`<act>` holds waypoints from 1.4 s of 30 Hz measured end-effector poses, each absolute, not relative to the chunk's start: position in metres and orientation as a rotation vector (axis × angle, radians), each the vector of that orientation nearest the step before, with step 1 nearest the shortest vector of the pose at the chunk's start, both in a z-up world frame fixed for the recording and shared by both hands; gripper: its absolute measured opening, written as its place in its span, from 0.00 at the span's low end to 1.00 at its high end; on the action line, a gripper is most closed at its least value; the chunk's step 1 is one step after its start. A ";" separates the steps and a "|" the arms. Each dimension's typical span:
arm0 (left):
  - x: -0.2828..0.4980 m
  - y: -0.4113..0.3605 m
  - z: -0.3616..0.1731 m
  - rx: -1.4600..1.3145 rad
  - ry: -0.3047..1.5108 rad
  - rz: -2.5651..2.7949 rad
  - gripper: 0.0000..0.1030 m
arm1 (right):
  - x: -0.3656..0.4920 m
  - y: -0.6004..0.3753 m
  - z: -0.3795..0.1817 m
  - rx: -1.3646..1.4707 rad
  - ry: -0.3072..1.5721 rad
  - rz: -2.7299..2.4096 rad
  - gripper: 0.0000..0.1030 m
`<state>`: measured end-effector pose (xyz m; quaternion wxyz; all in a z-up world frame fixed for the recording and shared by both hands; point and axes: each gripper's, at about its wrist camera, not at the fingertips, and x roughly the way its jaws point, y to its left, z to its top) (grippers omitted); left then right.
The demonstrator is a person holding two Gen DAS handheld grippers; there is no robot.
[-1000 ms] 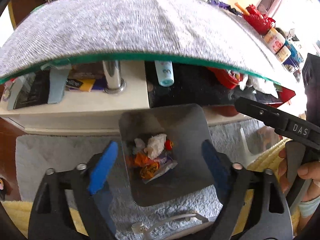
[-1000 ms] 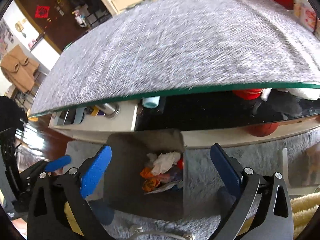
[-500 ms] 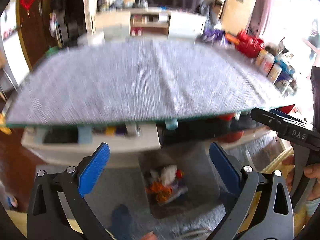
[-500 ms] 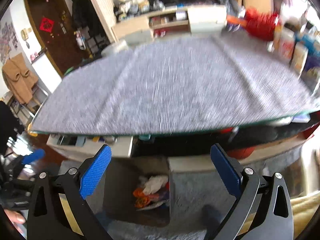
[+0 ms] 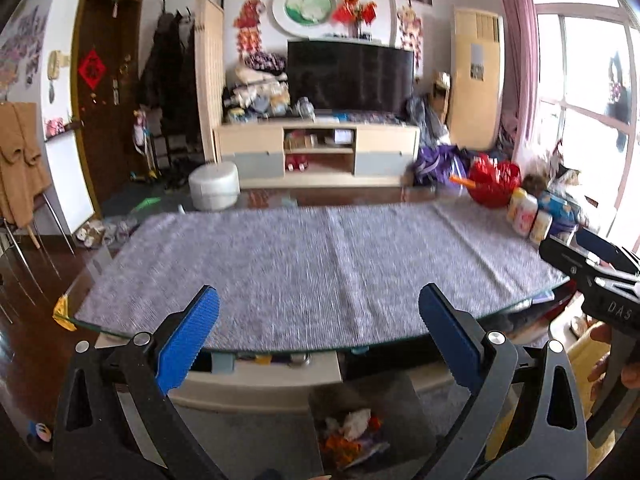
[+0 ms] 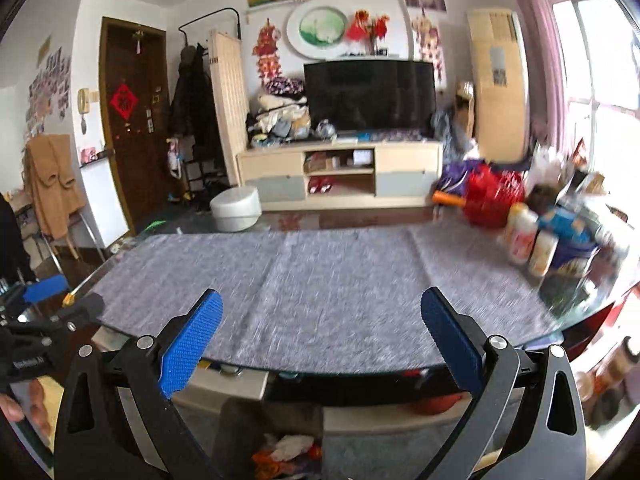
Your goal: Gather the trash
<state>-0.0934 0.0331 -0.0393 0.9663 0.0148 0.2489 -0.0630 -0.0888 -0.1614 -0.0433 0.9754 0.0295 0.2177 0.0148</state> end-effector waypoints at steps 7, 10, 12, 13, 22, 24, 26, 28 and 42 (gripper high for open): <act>-0.103 0.036 -0.025 0.019 0.453 -0.097 0.92 | -0.100 -0.156 -0.033 0.044 0.413 -0.039 0.97; -0.105 0.036 -0.025 0.017 0.448 -0.109 0.92 | -0.103 -0.155 -0.032 0.034 0.410 -0.043 0.97; -0.106 0.036 -0.025 0.019 0.443 -0.108 0.92 | -0.103 -0.155 -0.032 0.042 0.410 -0.044 0.97; -0.107 0.036 -0.026 0.021 0.442 -0.108 0.92 | -0.104 -0.154 -0.032 0.042 0.410 -0.045 0.97; -0.107 0.034 -0.027 0.026 0.441 -0.116 0.92 | -0.106 -0.151 -0.033 0.049 0.409 -0.051 0.97; -0.107 0.034 -0.027 0.026 0.441 -0.112 0.92 | -0.106 -0.151 -0.033 0.055 0.411 -0.049 0.97; -0.107 0.034 -0.027 0.027 0.439 -0.110 0.92 | -0.106 -0.151 -0.033 0.055 0.412 -0.050 0.97; -0.108 0.033 -0.027 0.027 0.438 -0.109 0.92 | -0.105 -0.151 -0.033 0.059 0.411 -0.047 0.97; -0.107 0.032 -0.027 0.027 0.436 -0.116 0.92 | -0.104 -0.151 -0.036 0.062 0.417 -0.056 0.97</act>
